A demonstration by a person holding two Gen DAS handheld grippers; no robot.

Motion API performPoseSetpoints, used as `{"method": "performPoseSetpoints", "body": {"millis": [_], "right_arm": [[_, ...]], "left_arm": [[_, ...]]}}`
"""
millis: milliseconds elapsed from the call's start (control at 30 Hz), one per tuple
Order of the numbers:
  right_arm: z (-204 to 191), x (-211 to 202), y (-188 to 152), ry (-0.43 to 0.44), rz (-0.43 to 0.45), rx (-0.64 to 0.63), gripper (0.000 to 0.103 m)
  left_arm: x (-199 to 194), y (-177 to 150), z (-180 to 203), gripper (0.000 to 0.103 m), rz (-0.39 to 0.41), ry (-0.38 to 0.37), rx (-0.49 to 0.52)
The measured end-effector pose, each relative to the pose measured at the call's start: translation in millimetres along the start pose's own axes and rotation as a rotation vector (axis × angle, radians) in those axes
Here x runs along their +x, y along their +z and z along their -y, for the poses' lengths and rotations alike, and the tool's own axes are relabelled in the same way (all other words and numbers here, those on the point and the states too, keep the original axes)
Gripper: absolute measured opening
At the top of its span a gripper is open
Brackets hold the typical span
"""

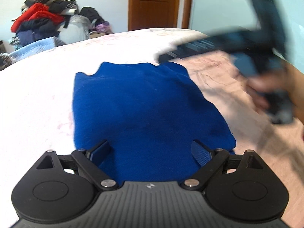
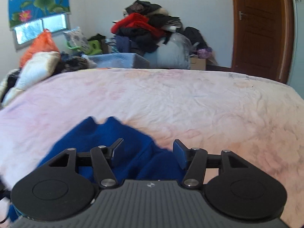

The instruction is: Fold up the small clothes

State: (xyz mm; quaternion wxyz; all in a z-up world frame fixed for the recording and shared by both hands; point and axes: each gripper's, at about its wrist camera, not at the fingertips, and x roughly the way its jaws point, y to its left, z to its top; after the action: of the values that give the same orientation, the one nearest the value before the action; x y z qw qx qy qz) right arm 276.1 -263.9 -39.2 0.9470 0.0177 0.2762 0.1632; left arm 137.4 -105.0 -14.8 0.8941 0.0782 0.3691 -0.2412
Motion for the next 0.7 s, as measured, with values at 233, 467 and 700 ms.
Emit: {"method": "performPoseSetpoints", "body": {"millis": [233, 467, 700], "right_arm": [[-8, -66, -52, 0.079, -0.044, 0.097, 0.068], [-2, -80, -96, 0.123, -0.098, 0.260, 0.067], [-20, -82, -107, 0.284, -0.119, 0.270, 0.063]], "left_arm": [[-16, -17, -13, 0.094, -0.004, 0.030, -0.032], [-27, -28, -30, 0.094, -0.010, 0.031, -0.098], [-30, -38, -31, 0.094, -0.019, 0.077, -0.072]]}}
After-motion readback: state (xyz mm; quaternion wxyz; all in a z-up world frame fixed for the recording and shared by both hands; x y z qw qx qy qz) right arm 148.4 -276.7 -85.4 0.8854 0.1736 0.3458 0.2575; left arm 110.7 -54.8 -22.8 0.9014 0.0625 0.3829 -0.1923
